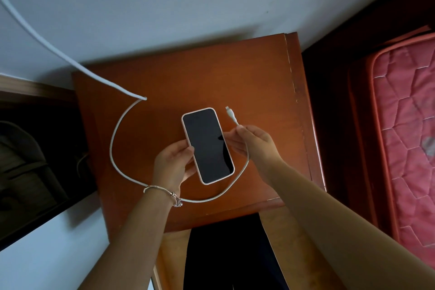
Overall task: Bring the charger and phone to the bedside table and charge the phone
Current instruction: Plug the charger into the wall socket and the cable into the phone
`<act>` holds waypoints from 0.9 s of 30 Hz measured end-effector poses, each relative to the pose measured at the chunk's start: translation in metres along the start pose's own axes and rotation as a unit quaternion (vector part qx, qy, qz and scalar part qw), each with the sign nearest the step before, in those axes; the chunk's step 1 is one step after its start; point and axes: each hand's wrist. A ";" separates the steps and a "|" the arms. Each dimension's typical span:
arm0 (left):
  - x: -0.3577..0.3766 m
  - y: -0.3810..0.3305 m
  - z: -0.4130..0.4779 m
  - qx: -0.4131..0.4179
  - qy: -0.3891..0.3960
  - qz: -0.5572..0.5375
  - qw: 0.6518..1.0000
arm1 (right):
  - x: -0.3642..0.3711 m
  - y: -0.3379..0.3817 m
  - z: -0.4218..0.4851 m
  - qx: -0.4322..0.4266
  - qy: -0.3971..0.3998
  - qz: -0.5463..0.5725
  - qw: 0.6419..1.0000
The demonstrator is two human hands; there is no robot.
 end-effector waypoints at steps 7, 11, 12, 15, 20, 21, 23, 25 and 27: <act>-0.014 0.001 -0.010 0.032 -0.012 -0.033 0.999 | 0.009 0.000 -0.015 -0.020 0.035 -0.025 0.999; -0.022 -0.003 -0.012 0.035 -0.027 -0.091 0.995 | 0.006 -0.013 -0.025 -0.055 -0.002 -0.086 0.995; -0.024 -0.004 -0.012 0.038 -0.030 -0.106 0.993 | 0.004 -0.017 -0.028 -0.061 0.000 -0.084 0.995; -0.025 -0.009 -0.013 0.049 -0.028 -0.141 0.988 | 0.000 -0.023 -0.036 -0.072 0.027 -0.055 0.996; -0.024 -0.016 -0.016 0.062 -0.022 -0.198 0.978 | -0.004 -0.027 -0.044 -0.072 0.048 -0.073 0.994; -0.023 -0.018 -0.017 0.064 -0.022 -0.207 0.976 | -0.005 -0.028 -0.046 -0.081 0.052 -0.078 0.992; -0.022 -0.019 -0.018 0.064 -0.024 -0.221 0.973 | -0.005 -0.030 -0.049 -0.107 0.054 -0.090 0.989; -0.021 -0.020 -0.020 0.060 -0.025 -0.225 0.972 | -0.005 -0.031 -0.051 -0.127 0.058 -0.100 0.985; -0.019 -0.020 -0.021 0.058 -0.026 -0.223 0.973 | -0.003 -0.033 -0.052 -0.128 0.069 -0.100 0.984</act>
Point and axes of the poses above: each hand's wrist, its own z-axis towards the middle knuckle, its own x-axis out of the palm, y = z × x, and after that the axes turned 3 degrees about y, right-handed
